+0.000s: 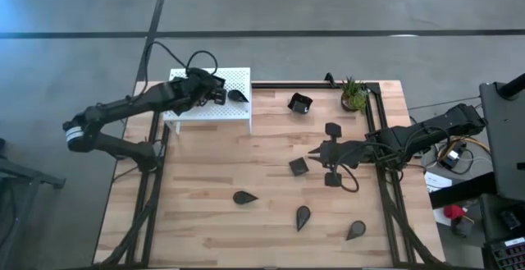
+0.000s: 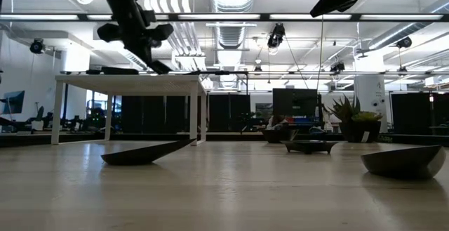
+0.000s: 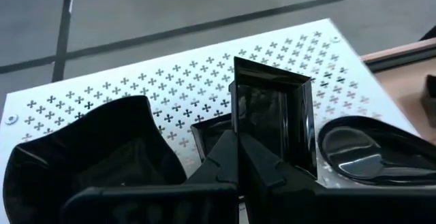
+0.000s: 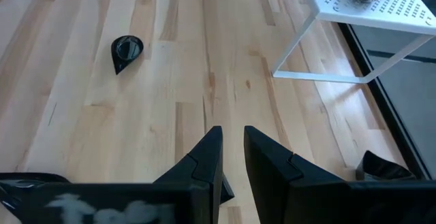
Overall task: Pick & Place Mini shaped plates
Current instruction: Stack the square plate on top of the other square plate on the shelf, then stack the drop shaped plate on top of the other drop shaped plate on the shelf
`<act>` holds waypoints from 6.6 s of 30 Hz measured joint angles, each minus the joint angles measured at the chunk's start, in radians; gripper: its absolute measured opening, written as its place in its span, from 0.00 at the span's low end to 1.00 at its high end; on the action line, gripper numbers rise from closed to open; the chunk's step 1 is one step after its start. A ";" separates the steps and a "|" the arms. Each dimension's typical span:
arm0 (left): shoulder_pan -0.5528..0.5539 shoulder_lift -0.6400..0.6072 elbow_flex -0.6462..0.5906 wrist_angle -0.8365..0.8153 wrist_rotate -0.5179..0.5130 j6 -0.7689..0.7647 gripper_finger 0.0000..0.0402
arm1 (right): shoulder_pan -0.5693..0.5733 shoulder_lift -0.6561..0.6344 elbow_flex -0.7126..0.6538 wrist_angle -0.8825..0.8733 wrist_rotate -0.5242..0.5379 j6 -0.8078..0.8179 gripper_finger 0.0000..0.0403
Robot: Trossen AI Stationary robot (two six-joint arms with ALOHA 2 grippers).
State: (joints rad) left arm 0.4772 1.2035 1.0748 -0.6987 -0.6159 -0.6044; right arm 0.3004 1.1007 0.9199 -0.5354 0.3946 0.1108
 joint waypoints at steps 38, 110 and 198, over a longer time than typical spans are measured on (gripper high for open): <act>-0.072 -0.034 0.047 -0.035 -0.030 0.242 0.15 | 0.000 0.000 0.000 -0.008 -0.003 0.050 0.15; -0.874 0.378 -0.425 0.795 0.399 0.262 0.15 | 0.000 0.000 0.000 -0.007 -0.006 0.017 0.15; -0.817 0.440 -0.383 0.792 0.586 0.110 0.03 | 0.000 0.000 0.000 -0.007 -0.003 -0.010 0.15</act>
State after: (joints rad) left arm -0.3401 1.6432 0.6914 0.0937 -0.0303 -0.4947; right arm 0.3004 1.1005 0.9203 -0.5423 0.3917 0.1013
